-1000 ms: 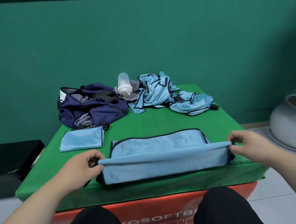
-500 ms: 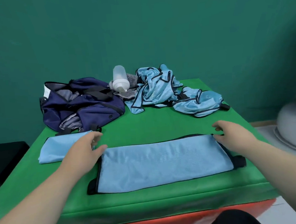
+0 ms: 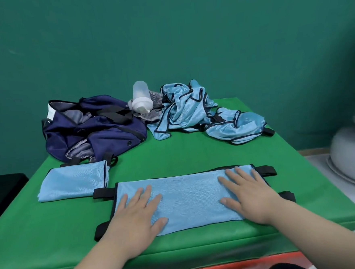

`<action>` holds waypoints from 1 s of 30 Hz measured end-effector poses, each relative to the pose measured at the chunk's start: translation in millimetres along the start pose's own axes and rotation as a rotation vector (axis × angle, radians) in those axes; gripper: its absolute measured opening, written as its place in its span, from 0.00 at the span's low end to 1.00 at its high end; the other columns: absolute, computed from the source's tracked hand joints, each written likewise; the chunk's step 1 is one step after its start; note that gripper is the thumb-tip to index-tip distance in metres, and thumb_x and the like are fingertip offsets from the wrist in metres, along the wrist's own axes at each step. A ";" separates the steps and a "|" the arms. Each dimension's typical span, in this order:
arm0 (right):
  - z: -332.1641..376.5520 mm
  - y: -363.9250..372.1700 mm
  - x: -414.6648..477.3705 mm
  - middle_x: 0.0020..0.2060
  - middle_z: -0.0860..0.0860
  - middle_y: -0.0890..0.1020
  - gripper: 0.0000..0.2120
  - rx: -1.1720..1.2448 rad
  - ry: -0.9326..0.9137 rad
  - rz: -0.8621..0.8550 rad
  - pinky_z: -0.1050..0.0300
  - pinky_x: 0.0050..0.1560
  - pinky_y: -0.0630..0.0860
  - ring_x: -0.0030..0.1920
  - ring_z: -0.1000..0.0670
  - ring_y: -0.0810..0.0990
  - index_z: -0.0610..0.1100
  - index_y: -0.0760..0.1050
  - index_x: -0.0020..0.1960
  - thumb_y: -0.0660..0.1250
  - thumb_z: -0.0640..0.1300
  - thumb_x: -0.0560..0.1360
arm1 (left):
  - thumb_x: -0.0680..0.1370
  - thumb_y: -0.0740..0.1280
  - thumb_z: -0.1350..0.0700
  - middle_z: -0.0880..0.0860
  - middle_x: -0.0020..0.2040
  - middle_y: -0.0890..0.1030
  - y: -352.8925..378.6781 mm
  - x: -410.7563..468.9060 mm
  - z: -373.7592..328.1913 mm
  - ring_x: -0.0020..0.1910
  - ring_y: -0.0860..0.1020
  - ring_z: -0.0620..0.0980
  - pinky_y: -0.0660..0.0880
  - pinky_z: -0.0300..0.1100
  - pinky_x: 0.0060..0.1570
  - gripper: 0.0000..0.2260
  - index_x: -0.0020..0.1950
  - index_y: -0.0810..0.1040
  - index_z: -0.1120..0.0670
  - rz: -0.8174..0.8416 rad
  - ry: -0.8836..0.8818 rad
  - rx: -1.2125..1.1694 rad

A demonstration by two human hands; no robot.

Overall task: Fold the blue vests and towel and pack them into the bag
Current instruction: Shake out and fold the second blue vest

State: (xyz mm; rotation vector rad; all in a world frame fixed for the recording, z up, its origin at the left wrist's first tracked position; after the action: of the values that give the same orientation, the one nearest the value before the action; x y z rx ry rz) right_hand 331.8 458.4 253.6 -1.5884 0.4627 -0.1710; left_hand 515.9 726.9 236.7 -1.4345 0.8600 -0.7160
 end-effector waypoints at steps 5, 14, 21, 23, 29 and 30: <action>-20.0 4.3 2.8 0.81 0.52 0.41 0.37 -0.041 0.037 0.014 0.43 0.78 0.36 0.80 0.50 0.36 0.55 0.36 0.81 0.37 0.72 0.78 | 0.80 0.47 0.31 0.53 0.73 0.72 10.3 -5.3 7.6 0.72 0.71 0.53 0.55 0.52 0.69 0.32 0.73 0.72 0.46 -0.047 -0.071 0.064; 26.4 -23.1 9.7 0.81 0.51 0.48 0.39 -0.012 -0.069 -0.050 0.38 0.78 0.40 0.81 0.46 0.41 0.58 0.47 0.80 0.36 0.72 0.73 | 0.77 0.58 0.41 0.47 0.58 0.76 -0.7 -70.0 5.9 0.57 0.75 0.51 0.75 0.51 0.53 0.18 0.60 0.80 0.46 -0.515 -0.092 -0.214; 149.0 -56.2 63.3 0.74 0.50 0.67 0.21 0.322 -0.469 -0.054 0.55 0.74 0.59 0.74 0.49 0.63 0.52 0.70 0.73 0.63 0.46 0.80 | 0.72 0.59 0.39 0.44 0.43 0.70 16.5 -100.0 2.5 0.39 0.73 0.48 0.74 0.43 0.33 0.20 0.62 0.76 0.41 -0.449 -0.313 -0.239; 173.4 -62.2 82.2 0.73 0.49 0.67 0.20 0.317 -0.507 -0.007 0.52 0.73 0.62 0.74 0.47 0.64 0.51 0.72 0.71 0.62 0.43 0.79 | 0.71 0.59 0.38 0.45 0.41 0.69 16.6 -102.8 -0.8 0.36 0.72 0.48 0.72 0.43 0.30 0.22 0.63 0.76 0.41 -0.447 -0.330 -0.205; 212.0 -69.3 119.3 0.69 0.51 0.73 0.24 0.309 -0.487 0.101 0.53 0.70 0.66 0.69 0.48 0.70 0.54 0.73 0.71 0.63 0.39 0.77 | 0.71 0.58 0.38 0.47 0.40 0.69 10.3 -96.6 2.4 0.36 0.71 0.51 0.70 0.46 0.31 0.23 0.61 0.80 0.42 -0.479 -0.394 -0.123; 214.5 -68.3 122.8 0.67 0.51 0.75 0.24 0.298 -0.479 0.092 0.52 0.69 0.68 0.67 0.47 0.71 0.54 0.73 0.70 0.63 0.39 0.76 | 0.71 0.58 0.38 0.48 0.39 0.69 9.9 -94.8 4.1 0.36 0.71 0.51 0.69 0.46 0.31 0.22 0.60 0.81 0.42 -0.496 -0.407 -0.114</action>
State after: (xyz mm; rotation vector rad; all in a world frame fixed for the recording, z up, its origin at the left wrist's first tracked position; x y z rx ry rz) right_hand 538.1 608.0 282.4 -1.2572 0.1264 0.2020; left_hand 468.5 809.6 233.4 -1.8425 0.2283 -0.7078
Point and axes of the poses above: each hand's wrist, its own x-axis towards the middle knuckle, its own y-axis out of the palm, z = x × y, the point moved 2 cm from there along x, towards the middle knuckle
